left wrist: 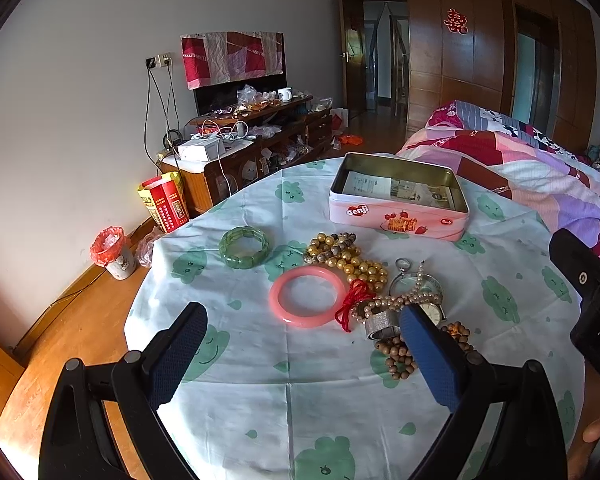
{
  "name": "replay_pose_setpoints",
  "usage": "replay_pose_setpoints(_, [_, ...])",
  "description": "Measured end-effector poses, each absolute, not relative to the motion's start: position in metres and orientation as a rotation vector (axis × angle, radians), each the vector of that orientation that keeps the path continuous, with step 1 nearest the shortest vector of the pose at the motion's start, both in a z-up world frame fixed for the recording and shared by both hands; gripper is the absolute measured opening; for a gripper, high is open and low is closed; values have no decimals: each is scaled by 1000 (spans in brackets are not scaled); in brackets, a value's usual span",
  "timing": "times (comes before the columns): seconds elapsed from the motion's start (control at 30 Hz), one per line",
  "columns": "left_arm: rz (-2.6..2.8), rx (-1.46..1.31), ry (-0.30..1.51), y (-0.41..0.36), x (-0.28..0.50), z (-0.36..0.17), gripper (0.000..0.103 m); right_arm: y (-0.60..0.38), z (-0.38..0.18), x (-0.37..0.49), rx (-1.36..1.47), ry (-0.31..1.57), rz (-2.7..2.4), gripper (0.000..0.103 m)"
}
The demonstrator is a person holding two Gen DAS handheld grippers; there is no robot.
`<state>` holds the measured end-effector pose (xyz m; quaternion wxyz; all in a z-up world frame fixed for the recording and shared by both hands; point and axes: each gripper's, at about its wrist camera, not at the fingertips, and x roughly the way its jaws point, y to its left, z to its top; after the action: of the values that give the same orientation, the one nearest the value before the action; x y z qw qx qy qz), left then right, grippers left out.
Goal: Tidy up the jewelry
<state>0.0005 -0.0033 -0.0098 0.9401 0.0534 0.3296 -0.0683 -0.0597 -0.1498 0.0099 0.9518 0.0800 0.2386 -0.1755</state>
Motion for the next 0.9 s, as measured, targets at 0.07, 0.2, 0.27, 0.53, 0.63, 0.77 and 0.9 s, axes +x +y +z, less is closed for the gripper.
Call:
replay_pose_setpoints(0.07, [-140, 108, 669, -4, 1, -10, 97, -150, 10, -60, 164, 484, -356, 103])
replay_pose_setpoints(0.2, [-136, 107, 667, -3, 0, -9, 97, -150, 9, -61, 165, 477, -355, 103])
replay_pose_setpoints(0.27, [-137, 107, 668, -3, 0, -8, 97, -150, 10, -60, 163, 478, -353, 103])
replay_pose_setpoints(0.53, [-136, 105, 663, -1, -1, -8, 97, -149, 10, -61, 164, 476, -354, 103])
replay_pose_setpoints(0.63, [-135, 106, 663, -1, -1, -7, 97, -149, 10, -61, 163, 475, -354, 103])
replay_pose_setpoints(0.77, [-136, 104, 658, 0, -2, -5, 97, -149, 11, -61, 162, 475, -354, 103])
replay_pose_setpoints(0.9, [-130, 103, 655, 1, -3, -3, 97, -149, 10, -61, 163, 473, -355, 103])
